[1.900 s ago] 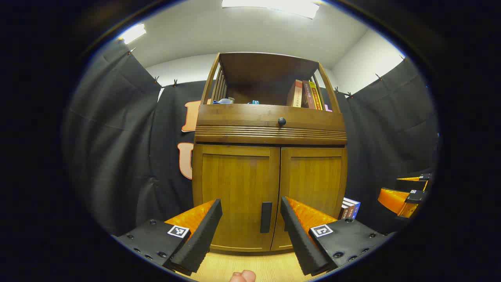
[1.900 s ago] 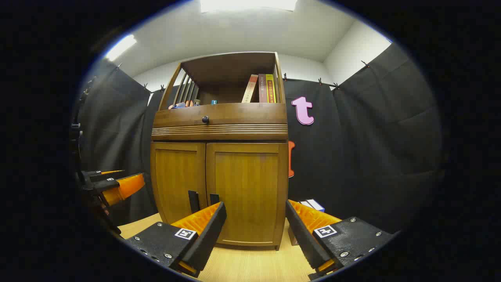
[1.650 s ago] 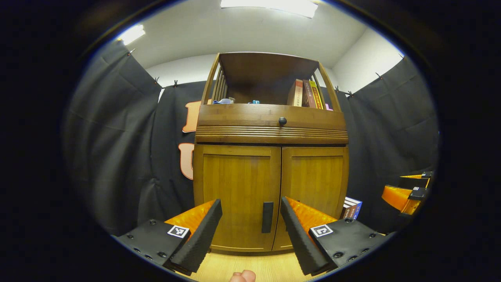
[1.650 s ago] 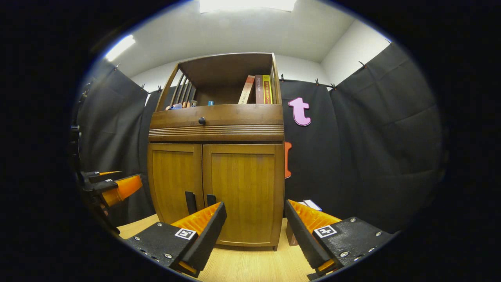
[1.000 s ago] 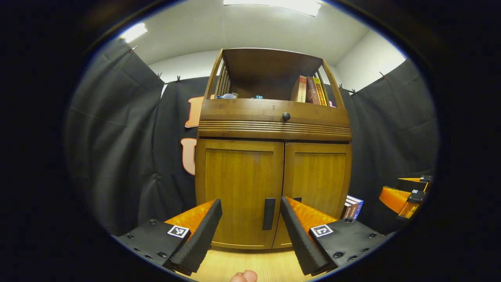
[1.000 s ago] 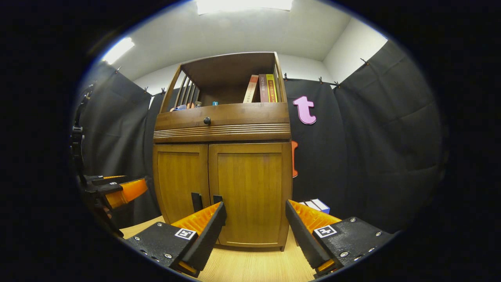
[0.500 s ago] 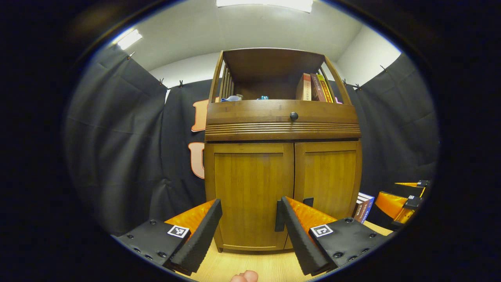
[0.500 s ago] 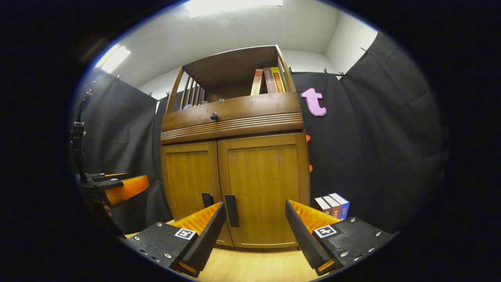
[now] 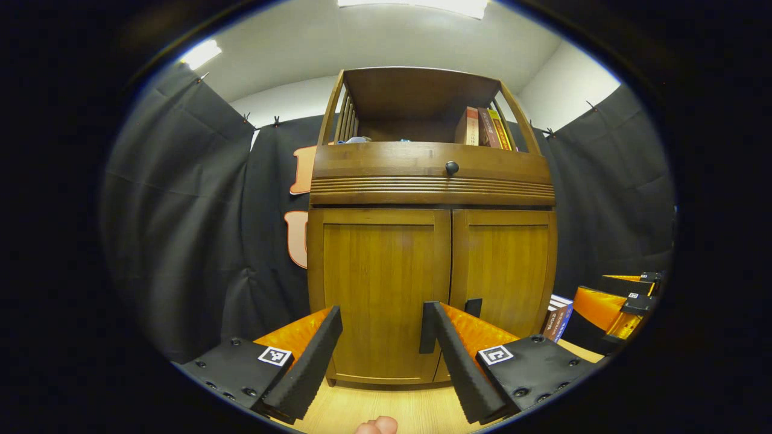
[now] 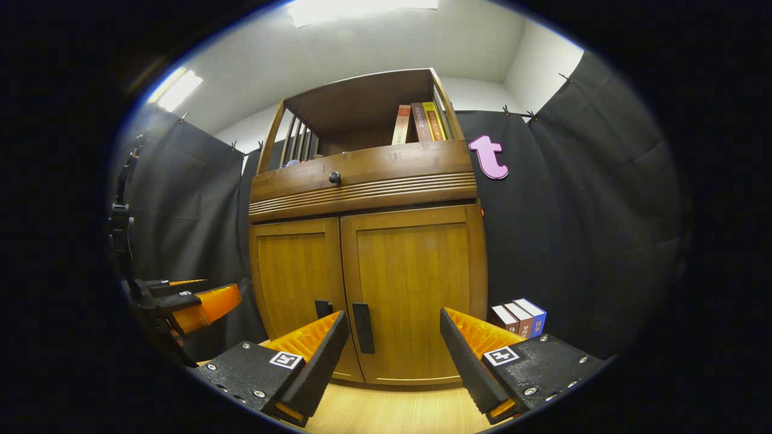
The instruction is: Open the right door of the double-door shoe cabinet with the right hand, and open the left door with the left hand.
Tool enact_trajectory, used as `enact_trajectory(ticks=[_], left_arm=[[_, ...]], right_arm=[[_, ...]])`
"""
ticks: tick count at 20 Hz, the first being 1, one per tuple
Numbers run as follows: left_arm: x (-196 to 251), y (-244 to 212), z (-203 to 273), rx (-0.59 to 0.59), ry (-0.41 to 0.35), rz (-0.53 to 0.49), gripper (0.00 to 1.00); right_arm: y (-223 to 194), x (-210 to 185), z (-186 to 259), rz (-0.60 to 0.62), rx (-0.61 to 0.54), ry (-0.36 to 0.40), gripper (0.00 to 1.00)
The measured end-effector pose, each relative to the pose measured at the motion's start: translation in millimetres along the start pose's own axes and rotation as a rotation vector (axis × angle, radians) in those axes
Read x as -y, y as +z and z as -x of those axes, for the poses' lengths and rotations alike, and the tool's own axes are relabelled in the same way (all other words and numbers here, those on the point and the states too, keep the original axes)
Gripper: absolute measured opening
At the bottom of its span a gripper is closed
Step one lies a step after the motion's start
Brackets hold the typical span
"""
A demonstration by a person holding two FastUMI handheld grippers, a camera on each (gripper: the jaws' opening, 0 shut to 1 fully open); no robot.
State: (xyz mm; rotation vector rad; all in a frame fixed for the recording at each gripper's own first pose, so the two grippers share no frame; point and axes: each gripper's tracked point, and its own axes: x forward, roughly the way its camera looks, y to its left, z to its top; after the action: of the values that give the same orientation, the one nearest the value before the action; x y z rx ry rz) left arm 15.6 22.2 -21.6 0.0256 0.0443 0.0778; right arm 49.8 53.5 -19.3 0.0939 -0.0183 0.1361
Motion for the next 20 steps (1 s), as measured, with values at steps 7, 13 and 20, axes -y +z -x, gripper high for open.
enact_trajectory(ticks=[7,13,20], left_arm=[[-18,-10,-5,-0.001,0.023,-0.032,0.97],[-30,-9,0,0.002,0.022,-0.01,0.96],[-48,-12,4,0.0,0.064,-0.006,0.98]], right_arm=[[-12,-38,-48,0.044,-0.008,0.054,0.94],[-27,-46,-125,0.054,0.015,0.014,0.94],[-92,-43,-189,0.097,-0.07,-0.025,0.93]])
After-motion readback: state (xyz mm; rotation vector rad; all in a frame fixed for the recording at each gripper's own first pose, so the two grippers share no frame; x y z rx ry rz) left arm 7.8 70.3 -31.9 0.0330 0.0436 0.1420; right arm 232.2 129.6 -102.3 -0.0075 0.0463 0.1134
